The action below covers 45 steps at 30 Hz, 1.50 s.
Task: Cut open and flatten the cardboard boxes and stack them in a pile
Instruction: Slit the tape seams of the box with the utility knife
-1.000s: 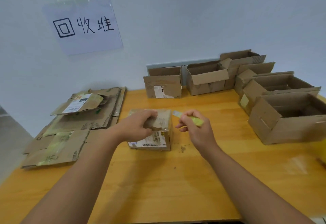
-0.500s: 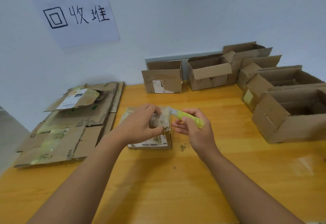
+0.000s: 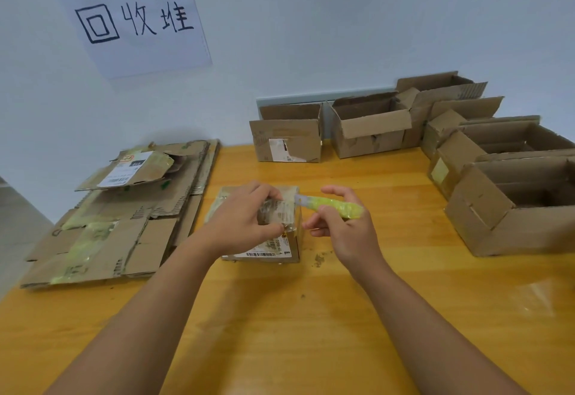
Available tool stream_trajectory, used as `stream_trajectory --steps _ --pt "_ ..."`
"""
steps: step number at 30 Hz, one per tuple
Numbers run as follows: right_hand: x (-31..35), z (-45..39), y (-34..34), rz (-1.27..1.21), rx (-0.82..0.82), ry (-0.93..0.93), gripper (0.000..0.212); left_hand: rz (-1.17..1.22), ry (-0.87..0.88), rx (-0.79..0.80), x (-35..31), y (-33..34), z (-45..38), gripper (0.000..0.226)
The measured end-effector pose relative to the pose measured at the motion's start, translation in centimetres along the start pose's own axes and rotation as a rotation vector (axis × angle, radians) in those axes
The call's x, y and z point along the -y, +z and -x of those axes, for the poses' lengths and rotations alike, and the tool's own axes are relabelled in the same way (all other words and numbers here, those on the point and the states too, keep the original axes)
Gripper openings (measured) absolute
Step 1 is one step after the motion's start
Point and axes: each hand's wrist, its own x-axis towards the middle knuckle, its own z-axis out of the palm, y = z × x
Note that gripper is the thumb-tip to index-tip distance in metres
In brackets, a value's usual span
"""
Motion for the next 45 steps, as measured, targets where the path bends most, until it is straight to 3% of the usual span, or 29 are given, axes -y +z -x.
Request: stream_trajectory --steps 3,8,14,21,34,40,45 --pt "-0.3 0.4 0.3 0.064 -0.022 -0.046 0.021 0.0 -0.014 -0.009 -0.3 0.1 0.1 0.06" --pt "-0.6 0.7 1.1 0.123 -0.085 -0.094 0.013 -0.007 -0.025 -0.028 -0.7 0.2 0.2 0.046" --pt "-1.3 1.1 1.6 0.154 -0.183 -0.152 0.007 -0.017 -0.024 -0.047 -0.8 0.4 0.2 0.045" --pt "-2.6 1.8 2.2 0.258 -0.221 -0.296 0.012 -0.016 -0.017 -0.052 -0.8 0.3 0.2 0.046" --pt "-2.5 3.2 1.4 0.066 -0.117 -0.179 0.016 -0.025 0.009 -0.058 -0.3 0.3 0.2 0.049" --pt "-2.1 3.5 -0.1 0.068 -0.054 -0.132 0.013 0.017 0.019 0.017 -0.1 -0.4 -0.2 0.046" --pt "-1.0 2.2 -0.9 -0.062 -0.124 -0.098 0.013 0.162 -0.022 0.074 -0.3 -1.2 -0.6 0.04"
